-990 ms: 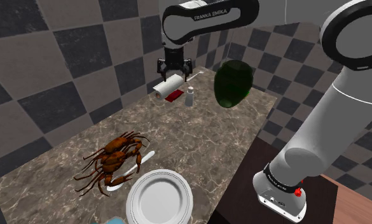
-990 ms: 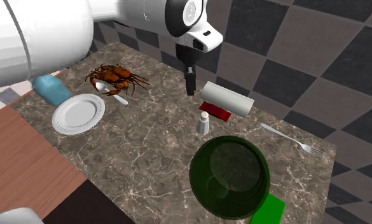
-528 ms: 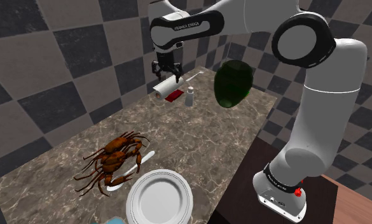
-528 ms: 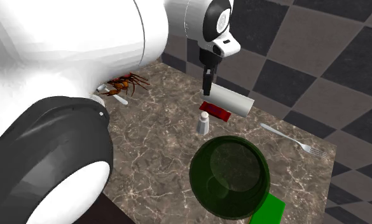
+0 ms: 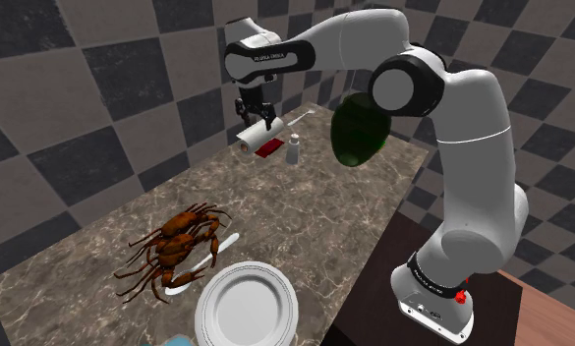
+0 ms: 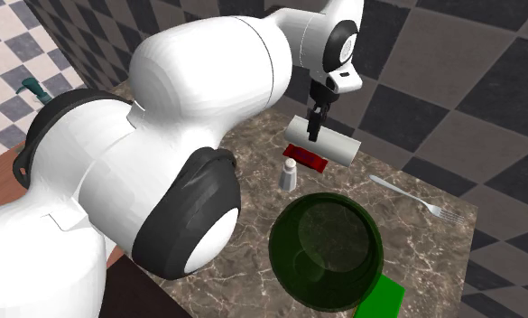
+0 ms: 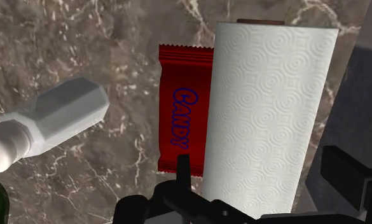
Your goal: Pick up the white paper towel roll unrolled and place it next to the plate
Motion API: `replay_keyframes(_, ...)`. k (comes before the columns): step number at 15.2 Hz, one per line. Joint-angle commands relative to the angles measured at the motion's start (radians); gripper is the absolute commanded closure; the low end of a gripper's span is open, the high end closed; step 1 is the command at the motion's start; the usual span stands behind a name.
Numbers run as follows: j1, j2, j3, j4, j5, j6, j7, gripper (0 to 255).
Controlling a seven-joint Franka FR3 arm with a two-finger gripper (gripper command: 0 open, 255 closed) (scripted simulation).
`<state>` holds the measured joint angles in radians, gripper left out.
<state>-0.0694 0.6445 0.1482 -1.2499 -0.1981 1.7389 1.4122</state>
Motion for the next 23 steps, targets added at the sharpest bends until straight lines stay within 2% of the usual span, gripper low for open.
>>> replay_keyframes(1, -0.003, 0.008, -0.003, -0.015, -0.001, 0.022, 0.006, 0)
replay_keyframes(6, -0.01, 0.01, -0.005, -0.073, -0.004, 0.082, 0.01, 0)
replay_keyframes(13, -0.01, 0.01, -0.005, -0.073, -0.004, 0.082, 0.01, 0)
replay_keyframes(14, -0.01, 0.01, -0.005, -0.073, -0.004, 0.082, 0.01, 255)
replay_keyframes(23, -0.01, 0.01, -0.005, -0.073, -0.004, 0.082, 0.01, 255)
